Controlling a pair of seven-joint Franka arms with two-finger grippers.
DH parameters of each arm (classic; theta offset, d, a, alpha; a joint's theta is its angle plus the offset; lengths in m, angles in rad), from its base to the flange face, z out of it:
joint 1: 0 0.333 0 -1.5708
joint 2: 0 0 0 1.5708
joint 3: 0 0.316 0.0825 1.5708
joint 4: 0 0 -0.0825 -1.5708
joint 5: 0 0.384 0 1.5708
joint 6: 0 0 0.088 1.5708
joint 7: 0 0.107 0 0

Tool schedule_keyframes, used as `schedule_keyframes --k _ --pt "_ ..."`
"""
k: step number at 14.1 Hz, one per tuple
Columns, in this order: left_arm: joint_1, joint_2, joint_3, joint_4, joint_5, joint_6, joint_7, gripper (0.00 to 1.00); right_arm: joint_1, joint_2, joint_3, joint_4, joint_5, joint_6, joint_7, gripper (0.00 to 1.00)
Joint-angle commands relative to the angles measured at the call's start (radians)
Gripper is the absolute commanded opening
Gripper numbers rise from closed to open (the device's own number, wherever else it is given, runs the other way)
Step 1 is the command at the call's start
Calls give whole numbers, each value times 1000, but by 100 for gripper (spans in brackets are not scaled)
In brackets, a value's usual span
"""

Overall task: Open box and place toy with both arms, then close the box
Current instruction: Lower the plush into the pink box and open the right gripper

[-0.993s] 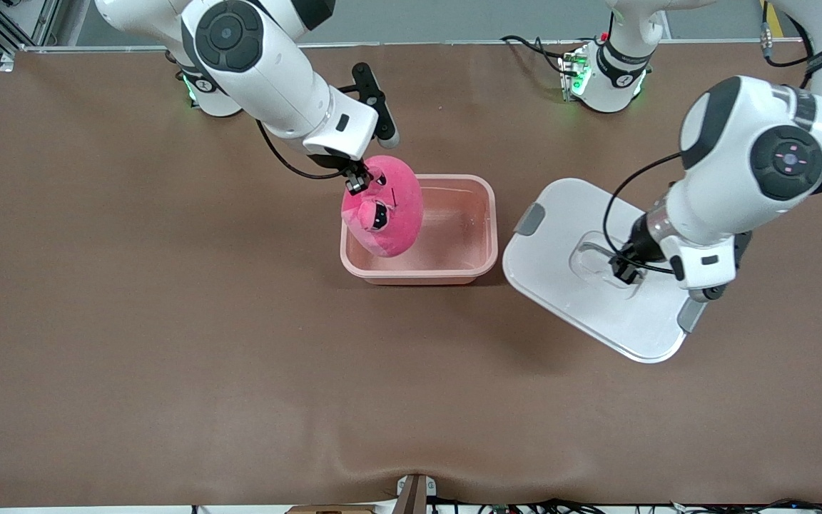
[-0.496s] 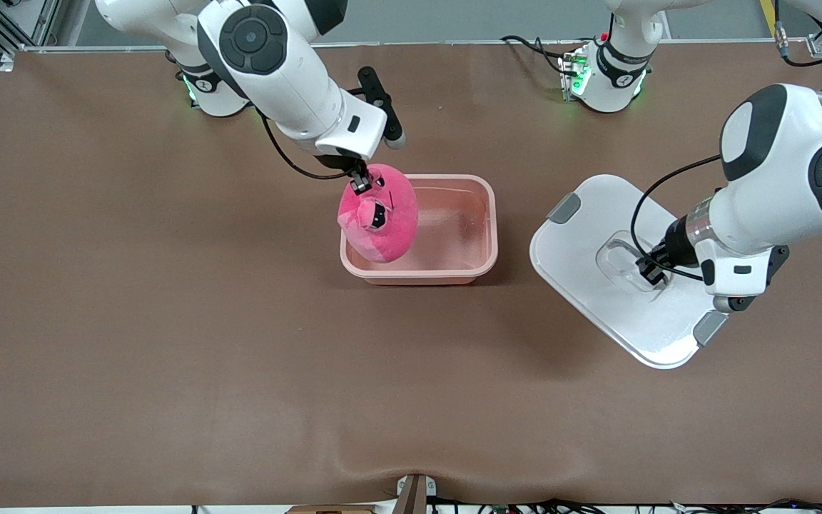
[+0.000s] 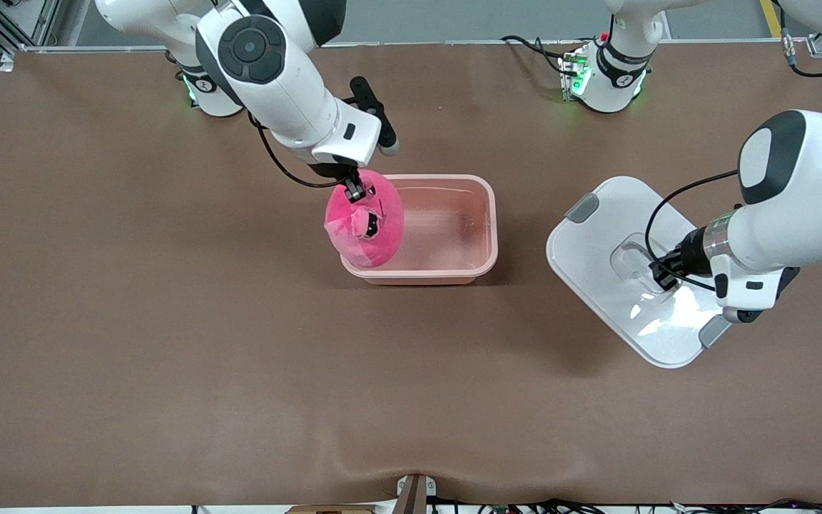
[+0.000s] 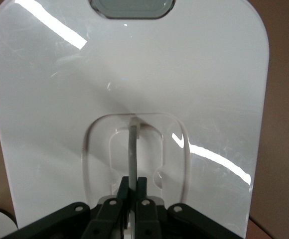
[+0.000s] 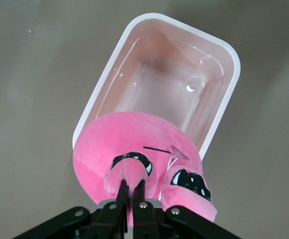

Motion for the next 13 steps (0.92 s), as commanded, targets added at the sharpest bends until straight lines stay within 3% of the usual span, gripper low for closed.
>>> schedule_keyframes --k 1,7,8,9,11,13 --pt "4 -27 -9 8 -20 -64 9 0 -1 -15 0 -22 -9 21 -23 0" --pt "-24 -34 -50 2 -20 -99 -109 0 -14 -20 -4 -47 -7 15 -28 0" --pt "-25 -33 -64 1 -20 -101 -137 0 -14 -20 -4 -47 -7 15 -28 5" --pt "-25 -31 -76 1 -20 -102 -160 0 -14 -20 -4 -47 -7 14 -26 45" --pt "-24 -36 -82 2 -19 -122 -171 0 -12 -17 -3 -44 -7 18 -22 100" --pt "-22 -39 -93 4 -20 -139 -172 0 -8 -17 -4 -38 -9 20 -14 100"
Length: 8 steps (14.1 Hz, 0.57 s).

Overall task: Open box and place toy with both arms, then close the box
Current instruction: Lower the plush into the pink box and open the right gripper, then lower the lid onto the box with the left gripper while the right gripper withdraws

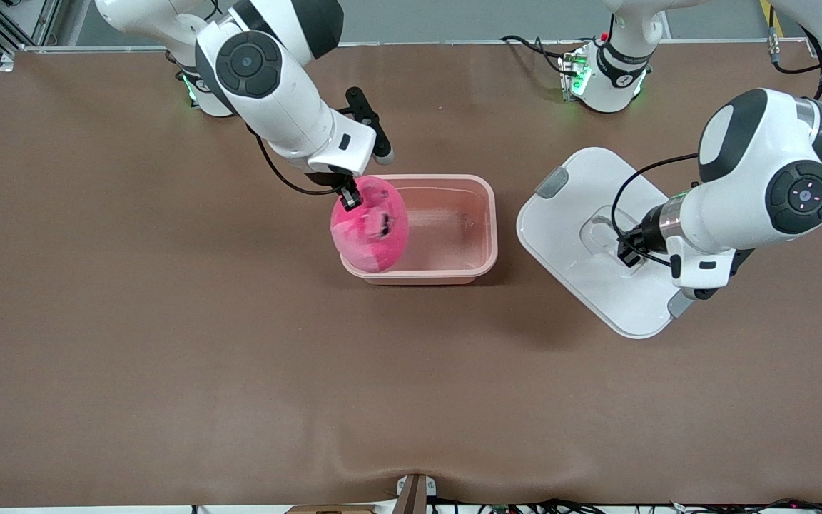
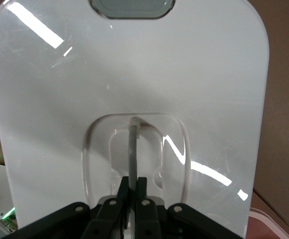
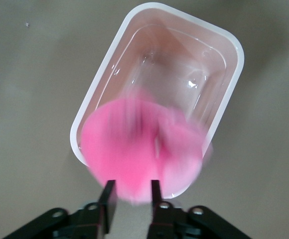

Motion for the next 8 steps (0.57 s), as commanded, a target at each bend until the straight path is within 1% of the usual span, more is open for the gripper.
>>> schedule_keyframes --k 1,3,4,6,8 --pt "6 -29 -12 -1 -17 -40 -9 0 -4 -18 4 -7 -8 4 1 100" --pt "6 -37 -21 -1 -17 -59 -14 0 -28 -18 1 -2 -8 -1 -3 100" --pt "4 -42 -39 -3 -23 -59 -43 0 -52 -18 1 4 -5 -4 1 100" --pt "3 -39 -102 3 -29 -50 -184 0 -77 -23 -5 7 -7 -15 26 100" --pt "1 -31 -182 2 -29 -4 -341 0 -124 -29 -11 8 -7 -68 144 100"
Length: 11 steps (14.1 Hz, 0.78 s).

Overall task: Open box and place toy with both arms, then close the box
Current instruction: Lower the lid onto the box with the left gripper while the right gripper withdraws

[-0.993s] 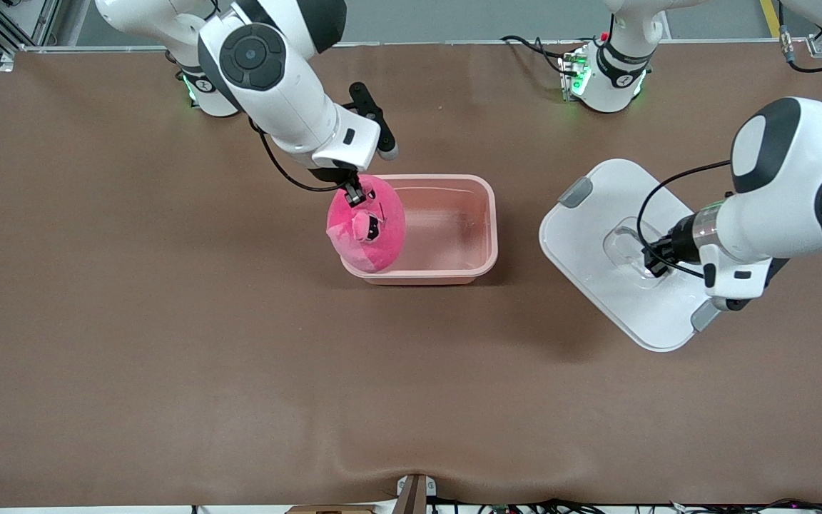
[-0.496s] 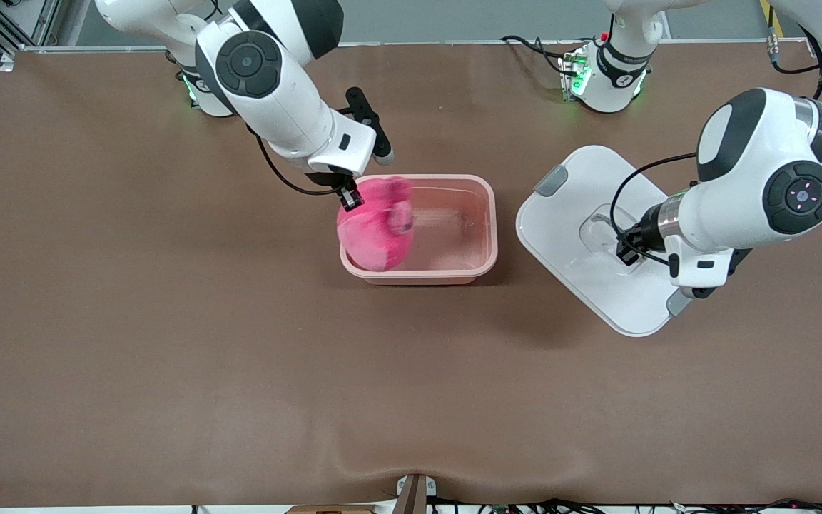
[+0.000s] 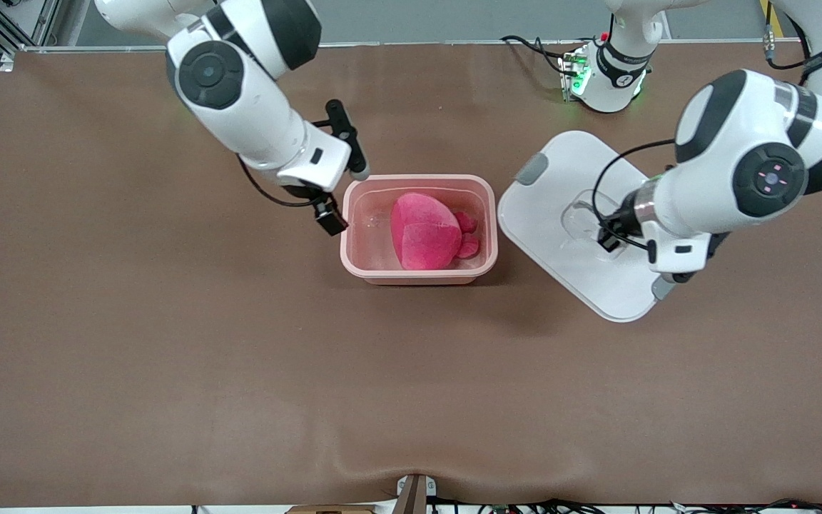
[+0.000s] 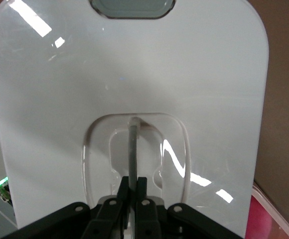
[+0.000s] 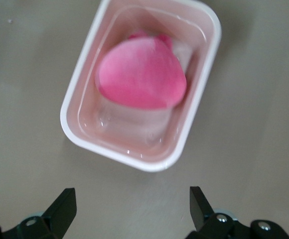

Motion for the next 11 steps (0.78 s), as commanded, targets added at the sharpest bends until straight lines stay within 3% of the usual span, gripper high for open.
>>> schedule_keyframes --k 1,4,7,11 --pt "-3 -11 -98 -5 -16 60 -221 0 -71 -22 6 7 -6 -91 133 100" --pt "-115 16 -128 -10 2 204 -554 0 -114 -57 -4 -1 -6 -134 259 100" --pt "-209 45 -126 -22 43 300 -749 0 -245 -109 0 22 -4 -215 427 100" --pt "-313 93 -125 -49 126 411 -985 0 -357 -204 -3 -15 -37 -228 699 100"
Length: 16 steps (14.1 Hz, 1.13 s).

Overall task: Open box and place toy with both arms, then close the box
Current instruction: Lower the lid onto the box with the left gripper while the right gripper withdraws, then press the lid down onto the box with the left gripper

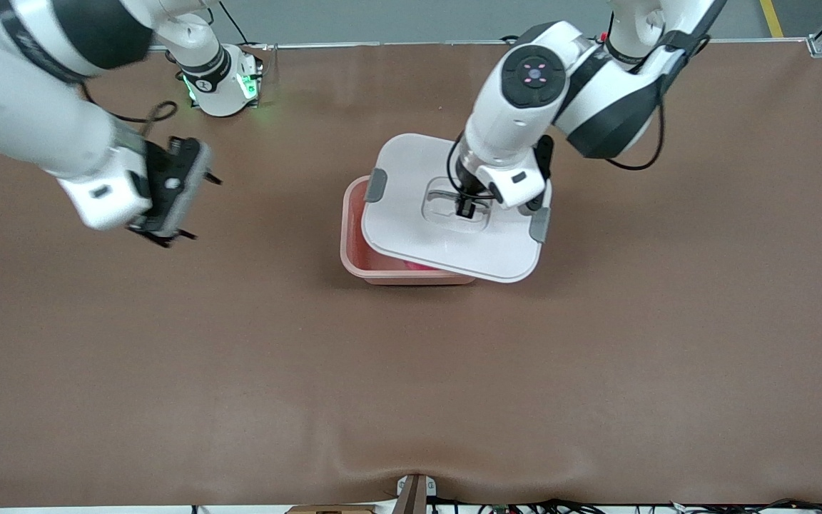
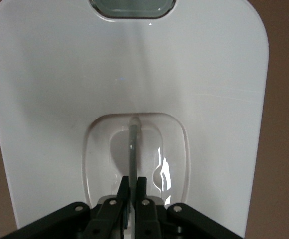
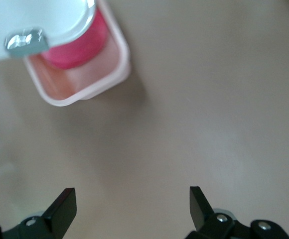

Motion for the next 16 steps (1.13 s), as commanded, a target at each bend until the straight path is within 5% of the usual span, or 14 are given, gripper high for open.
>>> schedule_keyframes --k 1,7,10,13,16 --pt "-52 32 0 -26 101 81 -165 0 -78 -62 19 -54 -21 -7 197 100" --pt "-154 147 0 -12 334 135 -371 0 -210 -55 -16 -91 -15 0 490 100" --pt "-161 156 0 -12 335 156 -412 0 -201 -62 -42 -88 -44 -5 709 100" --pt "-168 167 0 -12 336 169 -480 0 -230 -70 -37 -87 -162 4 731 100" --pt "-168 168 2 -14 338 169 -480 0 -265 -101 -62 -84 -171 -4 741 100"
